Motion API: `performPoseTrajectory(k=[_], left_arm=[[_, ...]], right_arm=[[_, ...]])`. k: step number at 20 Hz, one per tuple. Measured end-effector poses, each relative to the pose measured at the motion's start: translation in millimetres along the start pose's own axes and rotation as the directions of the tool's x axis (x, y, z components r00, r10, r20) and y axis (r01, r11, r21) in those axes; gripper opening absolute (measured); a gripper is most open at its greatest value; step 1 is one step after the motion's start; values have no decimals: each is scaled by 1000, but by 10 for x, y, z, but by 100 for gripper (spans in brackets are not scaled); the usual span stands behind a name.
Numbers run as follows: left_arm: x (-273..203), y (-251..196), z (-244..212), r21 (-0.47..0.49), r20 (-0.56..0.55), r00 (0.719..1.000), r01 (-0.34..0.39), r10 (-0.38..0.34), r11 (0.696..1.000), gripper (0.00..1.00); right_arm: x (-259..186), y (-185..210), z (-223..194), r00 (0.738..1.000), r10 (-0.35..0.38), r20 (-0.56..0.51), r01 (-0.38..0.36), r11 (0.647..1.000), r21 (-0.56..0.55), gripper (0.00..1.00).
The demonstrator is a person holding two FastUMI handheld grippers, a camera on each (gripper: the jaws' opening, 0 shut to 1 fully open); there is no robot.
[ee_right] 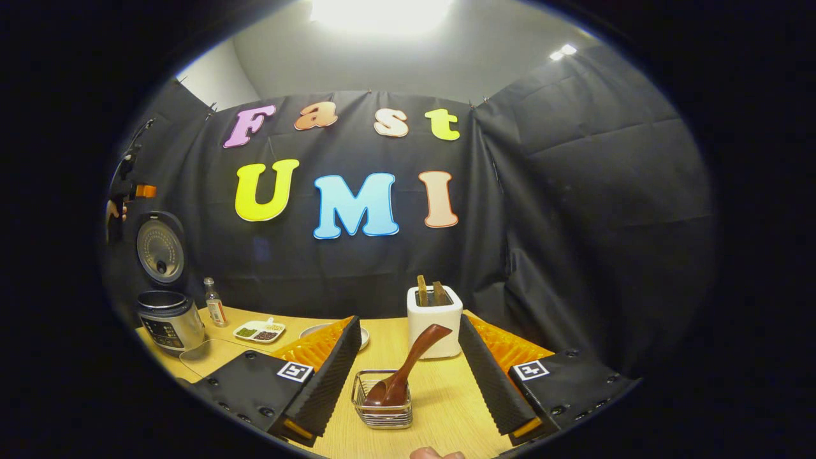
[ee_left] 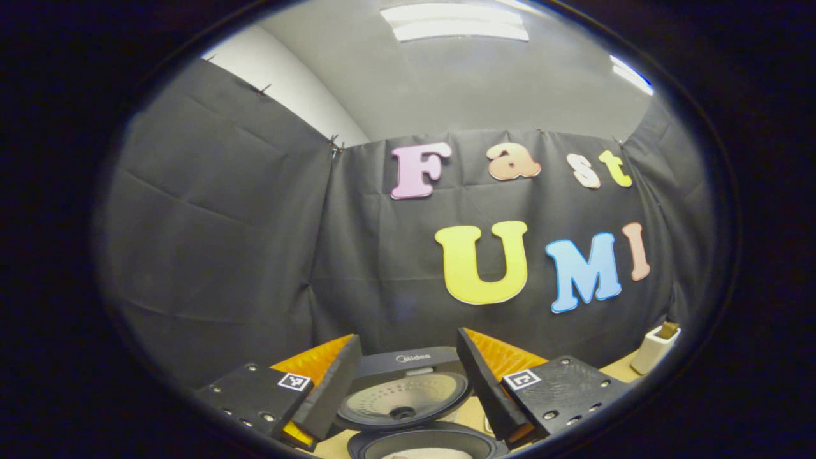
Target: Close the left gripper, press the button to open the rice cooker; take a wooden spoon from the chopstick holder with the right hand, scoop a spoonful of rice and pour it into the rice cooker, then put the wooden spoon back into the chopstick holder.
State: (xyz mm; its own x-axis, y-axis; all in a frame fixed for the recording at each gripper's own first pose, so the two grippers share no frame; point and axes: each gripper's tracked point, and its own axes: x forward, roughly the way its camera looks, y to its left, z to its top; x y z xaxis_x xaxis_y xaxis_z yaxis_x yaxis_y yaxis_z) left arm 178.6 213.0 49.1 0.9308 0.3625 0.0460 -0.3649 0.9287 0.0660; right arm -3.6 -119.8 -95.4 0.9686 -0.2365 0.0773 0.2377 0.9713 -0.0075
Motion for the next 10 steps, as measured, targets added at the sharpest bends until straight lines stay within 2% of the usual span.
performPoseTrajectory(k=[4,7,8,9,10], left_arm=[[525,22,-145,0,-67,998,-17,17,1000,92],[802,47,-294,76,-111,992,-44,52,996,93],[849,67,-364,97,-126,990,-55,67,994,92],[874,83,-456,104,-149,986,-62,77,993,93],[874,120,-536,102,-165,981,-81,97,991,93]], right_arm=[[-150,1,-226,999,-4,-38,3,1000,-10,98],[-221,-6,-317,999,-4,-50,3,1000,-28,98],[-227,-26,-334,999,-12,-50,10,999,-36,93],[-237,-26,-340,999,-13,-50,11,999,-37,98],[-246,-17,-343,999,-10,-49,9,999,-34,98]])
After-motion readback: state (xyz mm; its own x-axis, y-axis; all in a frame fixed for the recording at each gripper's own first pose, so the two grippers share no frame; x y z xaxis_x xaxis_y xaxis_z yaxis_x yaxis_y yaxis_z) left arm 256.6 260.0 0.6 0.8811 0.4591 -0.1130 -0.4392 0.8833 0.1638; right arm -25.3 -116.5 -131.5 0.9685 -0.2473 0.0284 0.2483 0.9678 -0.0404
